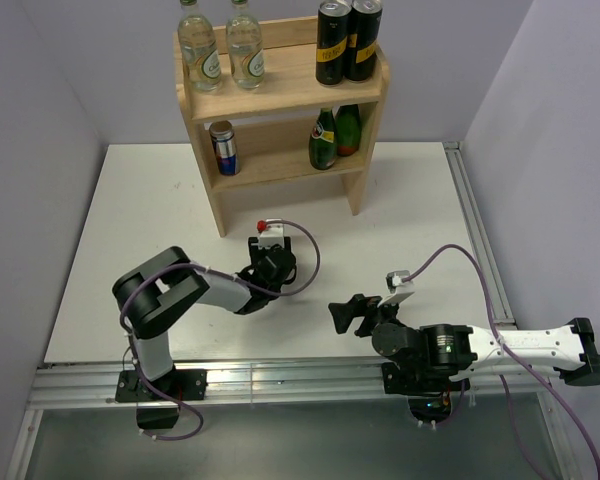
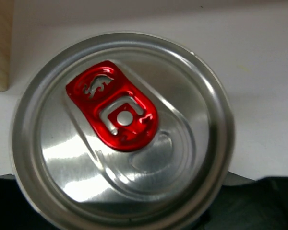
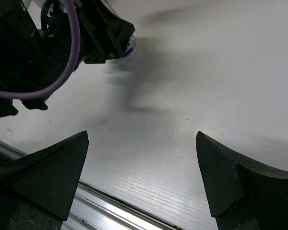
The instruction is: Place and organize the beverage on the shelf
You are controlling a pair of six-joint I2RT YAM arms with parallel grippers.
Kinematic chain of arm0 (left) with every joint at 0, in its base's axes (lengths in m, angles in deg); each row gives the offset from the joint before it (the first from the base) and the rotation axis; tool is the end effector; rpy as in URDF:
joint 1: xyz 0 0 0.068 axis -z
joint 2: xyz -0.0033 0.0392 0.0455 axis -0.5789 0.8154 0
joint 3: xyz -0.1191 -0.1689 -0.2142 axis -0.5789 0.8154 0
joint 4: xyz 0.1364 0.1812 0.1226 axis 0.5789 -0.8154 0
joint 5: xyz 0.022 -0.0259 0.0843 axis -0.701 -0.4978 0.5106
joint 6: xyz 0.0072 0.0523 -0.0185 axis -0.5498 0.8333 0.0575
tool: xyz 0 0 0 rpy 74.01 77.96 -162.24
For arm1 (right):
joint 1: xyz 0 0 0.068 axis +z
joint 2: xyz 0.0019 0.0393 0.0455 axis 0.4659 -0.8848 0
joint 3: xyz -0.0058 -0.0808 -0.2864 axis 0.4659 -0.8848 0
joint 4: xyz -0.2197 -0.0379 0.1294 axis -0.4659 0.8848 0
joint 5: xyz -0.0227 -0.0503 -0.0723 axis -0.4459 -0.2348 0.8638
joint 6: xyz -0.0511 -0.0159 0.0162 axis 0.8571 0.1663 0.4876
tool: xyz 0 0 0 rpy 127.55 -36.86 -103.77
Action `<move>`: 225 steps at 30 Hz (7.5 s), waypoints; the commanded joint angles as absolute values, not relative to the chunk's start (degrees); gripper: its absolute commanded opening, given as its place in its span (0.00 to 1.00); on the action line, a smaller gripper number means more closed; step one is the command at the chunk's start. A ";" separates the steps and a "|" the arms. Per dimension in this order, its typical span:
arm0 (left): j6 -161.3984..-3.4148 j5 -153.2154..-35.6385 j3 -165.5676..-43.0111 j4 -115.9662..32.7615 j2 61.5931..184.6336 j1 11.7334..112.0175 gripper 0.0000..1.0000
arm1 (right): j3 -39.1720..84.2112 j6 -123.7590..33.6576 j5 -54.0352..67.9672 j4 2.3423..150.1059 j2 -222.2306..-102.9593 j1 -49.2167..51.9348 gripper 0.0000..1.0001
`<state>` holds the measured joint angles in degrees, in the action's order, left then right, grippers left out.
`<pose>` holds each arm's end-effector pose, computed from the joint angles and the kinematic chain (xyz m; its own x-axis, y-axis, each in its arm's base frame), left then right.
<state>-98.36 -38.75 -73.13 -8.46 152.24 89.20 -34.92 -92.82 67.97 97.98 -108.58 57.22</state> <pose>0.2248 -0.2593 0.1573 -0.3235 -0.0875 -0.9422 0.0158 0.9951 -0.0978 0.0389 0.0895 0.2171 -0.4619 0.3004 -0.8345 -0.2728 0.8472 0.4559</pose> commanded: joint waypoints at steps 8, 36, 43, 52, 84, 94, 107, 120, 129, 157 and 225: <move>-92.73 -32.46 -89.13 -29.54 134.20 88.46 0.00 | -35.19 -92.73 70.07 96.99 -108.76 57.66 1.00; -82.08 -42.31 -119.57 -38.34 142.71 75.89 0.00 | -34.83 -93.61 70.68 97.60 -109.11 57.93 1.00; -83.04 -42.13 -116.85 -36.76 144.21 75.19 0.00 | -35.10 -93.69 70.77 97.69 -108.67 58.01 1.00; -82.87 -40.91 -118.86 -36.85 147.72 73.79 0.00 | -34.83 -93.78 70.77 97.69 -109.38 58.19 1.00; -87.35 -34.92 -119.22 -37.64 149.40 66.93 0.15 | -34.92 -93.08 70.51 96.99 -109.81 58.28 1.00; -87.35 -36.42 -116.76 -36.94 147.46 64.56 0.20 | -34.75 -92.99 70.59 96.90 -110.25 58.36 1.00; -87.09 -37.30 -116.67 -36.41 148.52 63.77 0.77 | -34.48 -92.99 70.68 96.90 -110.96 58.54 1.00; -87.88 -39.76 -116.58 -37.20 148.26 63.68 0.99 | -34.39 -93.08 70.77 96.72 -111.48 58.63 1.00; -87.79 -44.77 -113.51 -36.76 146.58 63.76 0.99 | -34.39 -93.17 70.86 96.90 -111.48 58.72 1.00; -88.84 -54.35 -101.48 -39.13 132.90 66.66 0.99 | -34.04 -93.17 71.30 96.72 -112.45 58.72 1.00; -97.37 -50.13 -100.41 -71.57 92.97 79.50 0.99 | 12.98 -50.28 79.65 88.64 -125.20 58.89 1.00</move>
